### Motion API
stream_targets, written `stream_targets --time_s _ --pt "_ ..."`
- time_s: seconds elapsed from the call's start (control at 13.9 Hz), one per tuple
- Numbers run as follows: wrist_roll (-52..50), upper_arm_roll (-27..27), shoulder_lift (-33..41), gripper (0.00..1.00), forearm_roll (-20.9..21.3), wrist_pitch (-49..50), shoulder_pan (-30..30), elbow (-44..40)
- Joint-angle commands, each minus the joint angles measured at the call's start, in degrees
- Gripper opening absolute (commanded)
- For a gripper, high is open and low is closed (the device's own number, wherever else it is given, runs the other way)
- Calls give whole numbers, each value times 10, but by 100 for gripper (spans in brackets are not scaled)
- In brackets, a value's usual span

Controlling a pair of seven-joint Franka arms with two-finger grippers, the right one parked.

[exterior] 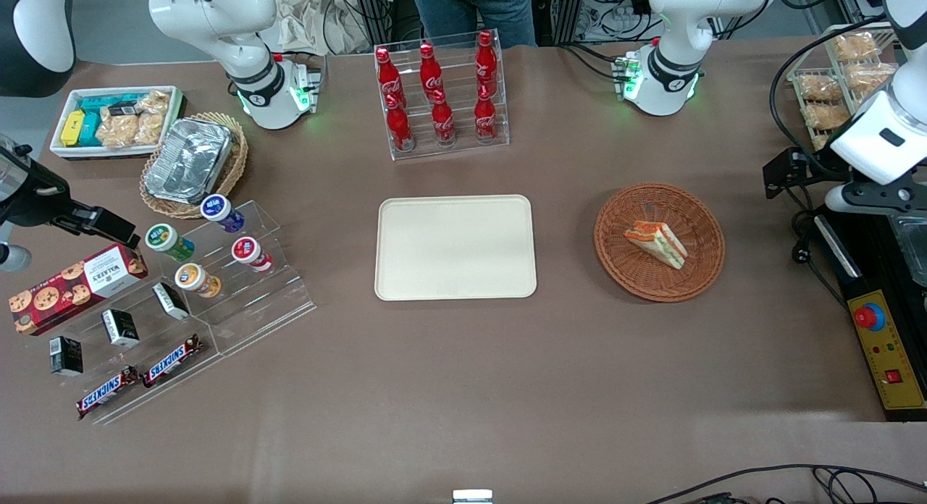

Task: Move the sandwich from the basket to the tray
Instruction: 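Move the left gripper over the wicker basket above the sandwich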

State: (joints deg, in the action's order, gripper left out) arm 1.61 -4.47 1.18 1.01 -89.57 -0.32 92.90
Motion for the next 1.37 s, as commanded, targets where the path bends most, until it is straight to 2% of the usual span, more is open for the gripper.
stream_targets --time_s 0.0,0.07,0.22,0.5,0.65,0.72,0.93,1.29 --pt "-4 2 38 100 -25 11 5 57" --pt "-1 5 50 100 -41 10 6 75" --pt "-1 5 77 100 -45 -11 6 127" --pt "-6 5 168 100 -47 -157 10 312" --pt "-9 5 182 100 -60 -177 11 352" --pt "-29 5 182 100 -67 -179 11 363" --pt "-174 3 166 100 -67 -202 8 369" --pt "-305 1 158 100 -63 -282 3 437"
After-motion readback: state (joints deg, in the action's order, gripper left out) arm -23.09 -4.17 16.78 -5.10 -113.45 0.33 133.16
